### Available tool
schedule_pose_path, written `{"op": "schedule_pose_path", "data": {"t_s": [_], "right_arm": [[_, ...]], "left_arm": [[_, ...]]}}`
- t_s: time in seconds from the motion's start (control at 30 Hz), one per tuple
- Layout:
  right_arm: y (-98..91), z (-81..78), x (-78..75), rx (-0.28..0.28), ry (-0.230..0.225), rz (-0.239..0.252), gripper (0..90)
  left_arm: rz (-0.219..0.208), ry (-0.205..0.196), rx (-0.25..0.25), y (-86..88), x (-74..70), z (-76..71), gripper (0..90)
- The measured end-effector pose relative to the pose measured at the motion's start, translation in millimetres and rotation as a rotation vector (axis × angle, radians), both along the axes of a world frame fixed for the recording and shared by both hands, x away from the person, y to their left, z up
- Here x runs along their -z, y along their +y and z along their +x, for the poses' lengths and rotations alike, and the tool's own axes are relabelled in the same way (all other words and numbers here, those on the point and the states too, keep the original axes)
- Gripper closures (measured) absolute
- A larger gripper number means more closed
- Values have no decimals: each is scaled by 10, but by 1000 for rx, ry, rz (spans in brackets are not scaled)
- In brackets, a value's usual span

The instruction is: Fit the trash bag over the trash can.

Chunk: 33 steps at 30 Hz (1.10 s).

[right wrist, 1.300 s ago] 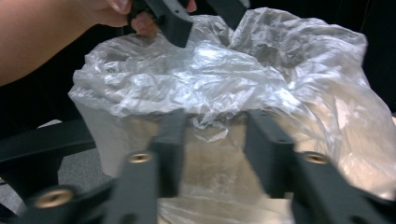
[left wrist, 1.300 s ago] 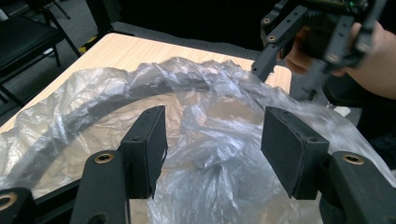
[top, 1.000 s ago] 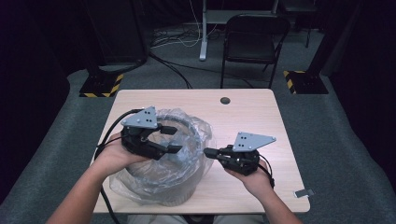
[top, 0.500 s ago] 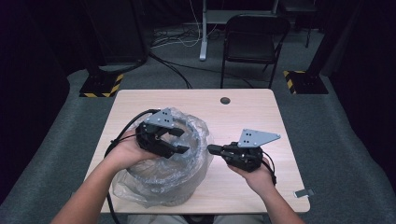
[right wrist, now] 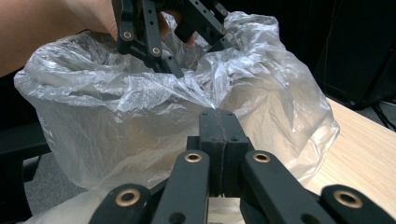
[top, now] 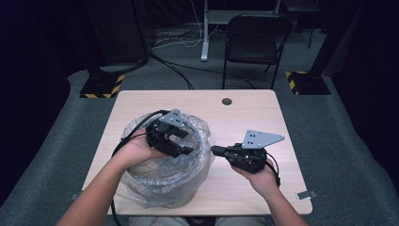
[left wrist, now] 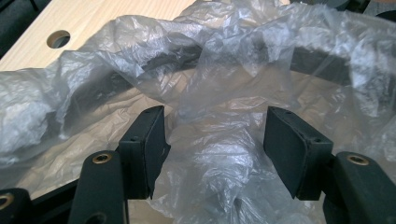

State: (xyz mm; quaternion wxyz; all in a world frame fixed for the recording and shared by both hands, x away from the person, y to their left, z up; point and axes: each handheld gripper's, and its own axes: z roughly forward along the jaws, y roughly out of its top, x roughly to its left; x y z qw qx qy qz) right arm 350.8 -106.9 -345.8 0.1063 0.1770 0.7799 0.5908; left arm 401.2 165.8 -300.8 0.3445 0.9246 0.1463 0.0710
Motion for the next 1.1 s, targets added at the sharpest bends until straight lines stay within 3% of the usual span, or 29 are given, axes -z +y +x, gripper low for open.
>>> {"op": "schedule_pose_path", "data": {"t_s": [0.23, 0.47, 0.67, 0.73, 0.83, 0.9, 1.1], "right_arm": [[-41, 34, 22, 21, 0, -9, 900], [-59, -5, -36, -12, 1, 10, 900], [-35, -77, -140, -139, 20, 102, 488], [42, -99, -123, -168, 11, 89, 454], [145, -110, -71, -159, -6, 38, 416], [196, -109, -29, -149, -11, 8, 436], [248, -104, 42, -150, 27, -42, 815]], "left_arm": [[60, 29, 10, -52, 70, 30, 395], [107, 67, 15, -89, 124, 40, 406], [126, 76, 30, -112, 144, 50, 406], [124, 83, 26, -124, 153, 50, 406], [131, 87, 34, -146, 164, 57, 406], [135, 90, 37, -164, 176, 57, 406], [154, 100, 45, -199, 218, 71, 407]]}}
